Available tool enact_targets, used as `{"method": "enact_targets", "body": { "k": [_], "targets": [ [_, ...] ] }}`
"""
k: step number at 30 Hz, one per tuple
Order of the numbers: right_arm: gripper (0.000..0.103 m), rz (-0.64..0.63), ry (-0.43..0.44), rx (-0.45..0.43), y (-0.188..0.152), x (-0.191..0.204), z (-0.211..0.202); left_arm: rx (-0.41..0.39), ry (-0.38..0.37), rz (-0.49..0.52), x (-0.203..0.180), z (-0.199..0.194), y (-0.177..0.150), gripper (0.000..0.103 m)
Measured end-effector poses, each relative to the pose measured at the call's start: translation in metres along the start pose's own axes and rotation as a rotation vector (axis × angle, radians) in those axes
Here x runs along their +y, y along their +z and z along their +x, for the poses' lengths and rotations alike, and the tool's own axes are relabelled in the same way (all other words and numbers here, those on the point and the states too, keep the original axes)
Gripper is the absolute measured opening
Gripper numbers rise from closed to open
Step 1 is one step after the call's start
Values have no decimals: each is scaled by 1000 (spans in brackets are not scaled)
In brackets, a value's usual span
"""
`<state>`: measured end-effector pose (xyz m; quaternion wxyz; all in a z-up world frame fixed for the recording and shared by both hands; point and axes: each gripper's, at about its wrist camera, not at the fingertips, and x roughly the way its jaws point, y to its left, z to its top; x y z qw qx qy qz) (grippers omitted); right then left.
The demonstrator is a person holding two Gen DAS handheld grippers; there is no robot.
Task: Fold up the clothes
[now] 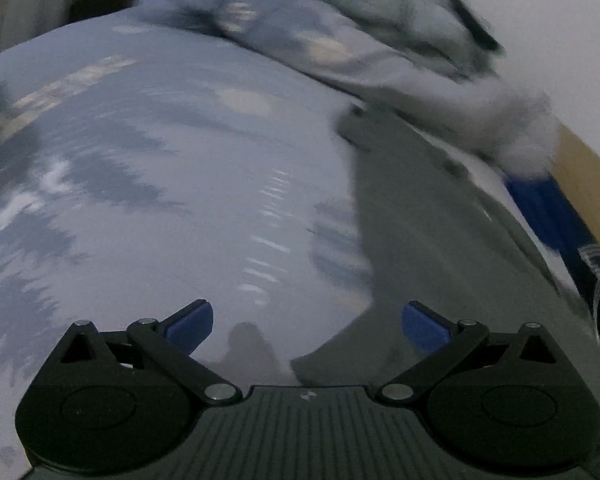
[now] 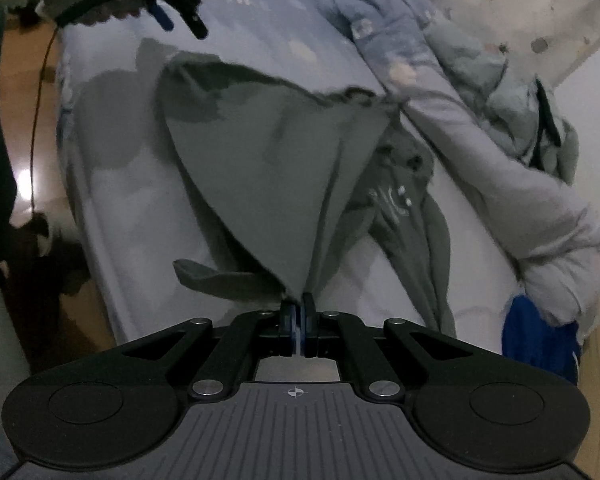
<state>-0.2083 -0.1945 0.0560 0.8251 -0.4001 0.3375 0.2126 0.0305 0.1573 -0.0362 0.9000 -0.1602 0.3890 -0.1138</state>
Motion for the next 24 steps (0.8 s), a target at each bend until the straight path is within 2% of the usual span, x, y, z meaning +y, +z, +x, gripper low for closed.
{"method": "enact_targets", "body": {
  "k": [3, 6, 9, 11, 13, 14, 17, 20, 22, 24],
  "targets": [
    [3, 8, -37, 45, -13, -14, 3, 43, -32, 77, -16, 9, -4, 103],
    [3, 30, -71, 78, -27, -28, 8, 78, -115, 138, -33, 16, -9, 100],
    [3, 62, -97, 105, -38, -42, 14, 136, -206, 219, -54, 24, -17, 92],
    [3, 78, -107, 117, -45, -49, 18, 172, -237, 246, -64, 29, -23, 92],
    [3, 93, -116, 128, -51, -55, 22, 221, -253, 276, -73, 37, -30, 83],
    [3, 101, -120, 134, -54, -59, 24, 228, -243, 290, -77, 39, -33, 80],
    [3, 117, -125, 148, -61, -60, 30, 238, -222, 313, -85, 43, -38, 79],
    [3, 123, -114, 157, -65, -56, 35, 198, -193, 237, -70, 36, -30, 79],
    [3, 133, -103, 152, -65, -53, 35, 158, -151, 182, -59, 30, -25, 84],
    [3, 184, -64, 119, -59, -54, 29, 142, -135, 186, -59, 25, -24, 85]
  ]
}}
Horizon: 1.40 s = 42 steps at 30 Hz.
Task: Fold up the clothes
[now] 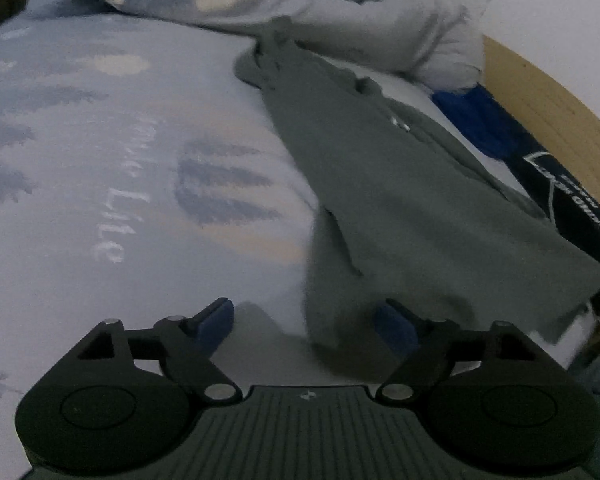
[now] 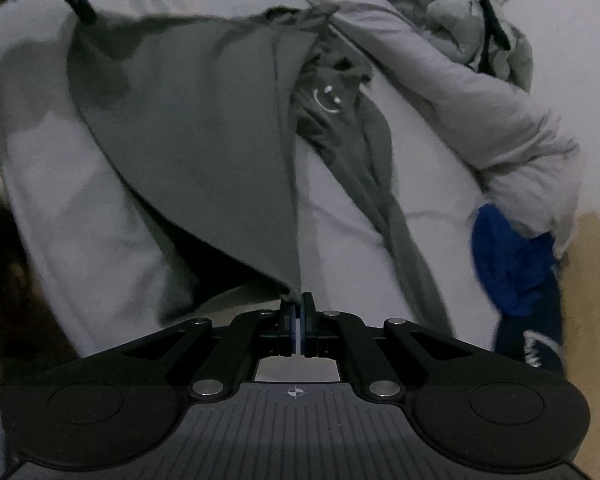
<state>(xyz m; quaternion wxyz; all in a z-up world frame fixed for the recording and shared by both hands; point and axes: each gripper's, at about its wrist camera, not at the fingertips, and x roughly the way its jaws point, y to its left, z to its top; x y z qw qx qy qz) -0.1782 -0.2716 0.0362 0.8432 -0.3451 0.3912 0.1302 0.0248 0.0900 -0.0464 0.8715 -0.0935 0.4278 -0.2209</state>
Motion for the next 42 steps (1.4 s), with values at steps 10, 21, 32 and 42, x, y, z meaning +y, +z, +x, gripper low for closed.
{"method": "enact_targets", "body": {
  "k": [10, 21, 32, 42],
  "targets": [
    [3, 136, 161, -163, 13, 13, -46, -33, -32, 12, -11, -5, -2, 89],
    [20, -120, 388, -100, 23, 121, -17, -50, 13, -32, -4, 12, 9, 90],
    [64, 143, 192, 17, -11, 56, -3, 23, -3, 2, -15, 37, 16, 37],
    [35, 129, 152, 10, -15, 68, 42, -118, -58, -214, 2, 10, 16, 12]
  ]
}}
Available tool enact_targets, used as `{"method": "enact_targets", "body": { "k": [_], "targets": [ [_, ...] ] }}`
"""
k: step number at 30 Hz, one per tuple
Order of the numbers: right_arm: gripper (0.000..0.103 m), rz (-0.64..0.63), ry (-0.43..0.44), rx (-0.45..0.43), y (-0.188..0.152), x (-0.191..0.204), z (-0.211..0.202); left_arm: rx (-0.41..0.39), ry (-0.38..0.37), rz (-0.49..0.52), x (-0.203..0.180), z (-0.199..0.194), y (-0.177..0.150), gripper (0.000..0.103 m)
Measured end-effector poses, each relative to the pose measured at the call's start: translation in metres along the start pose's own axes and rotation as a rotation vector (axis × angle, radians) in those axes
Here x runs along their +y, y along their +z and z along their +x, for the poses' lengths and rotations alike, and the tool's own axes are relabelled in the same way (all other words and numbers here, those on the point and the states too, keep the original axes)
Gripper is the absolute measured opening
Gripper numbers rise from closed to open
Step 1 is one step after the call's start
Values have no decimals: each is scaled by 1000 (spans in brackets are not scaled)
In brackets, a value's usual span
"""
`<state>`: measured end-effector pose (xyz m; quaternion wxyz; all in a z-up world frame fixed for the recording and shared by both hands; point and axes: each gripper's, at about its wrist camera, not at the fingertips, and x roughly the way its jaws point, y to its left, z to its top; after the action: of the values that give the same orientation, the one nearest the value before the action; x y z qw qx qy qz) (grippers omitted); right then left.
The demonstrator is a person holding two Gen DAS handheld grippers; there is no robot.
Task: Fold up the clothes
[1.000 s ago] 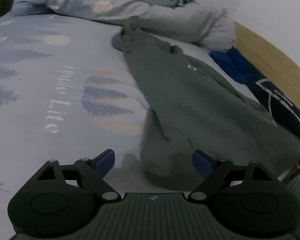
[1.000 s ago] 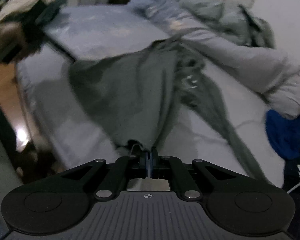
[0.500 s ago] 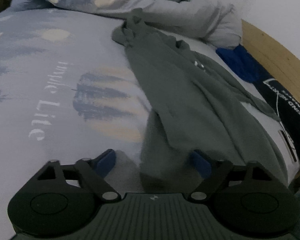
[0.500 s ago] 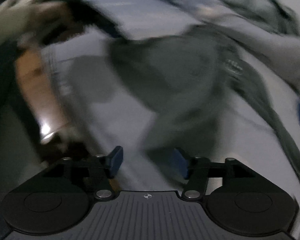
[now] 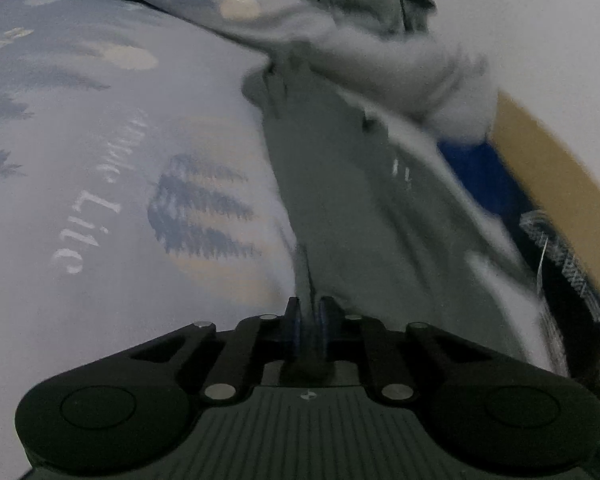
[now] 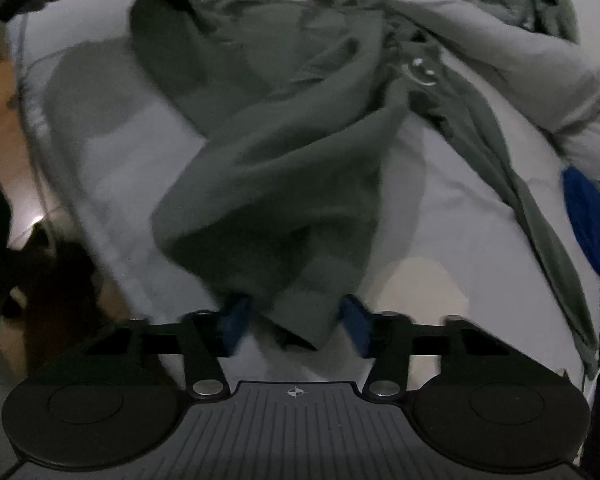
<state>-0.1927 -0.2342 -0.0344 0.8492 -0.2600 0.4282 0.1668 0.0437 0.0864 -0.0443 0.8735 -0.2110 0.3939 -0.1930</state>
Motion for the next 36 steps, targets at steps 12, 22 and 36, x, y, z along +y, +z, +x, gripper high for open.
{"method": "enact_targets", "body": {
  "k": [12, 22, 36],
  "targets": [
    [4, 392, -76, -254, -28, -85, -91, -229, -68, -172, -27, -83, -13, 10],
    [4, 354, -95, -244, -55, -104, -135, -220, -44, -199, -58, -137, -55, 10],
    [4, 130, -52, 96, -76, -60, -75, -2, 236, -155, -61, -77, -108, 10]
  ]
}}
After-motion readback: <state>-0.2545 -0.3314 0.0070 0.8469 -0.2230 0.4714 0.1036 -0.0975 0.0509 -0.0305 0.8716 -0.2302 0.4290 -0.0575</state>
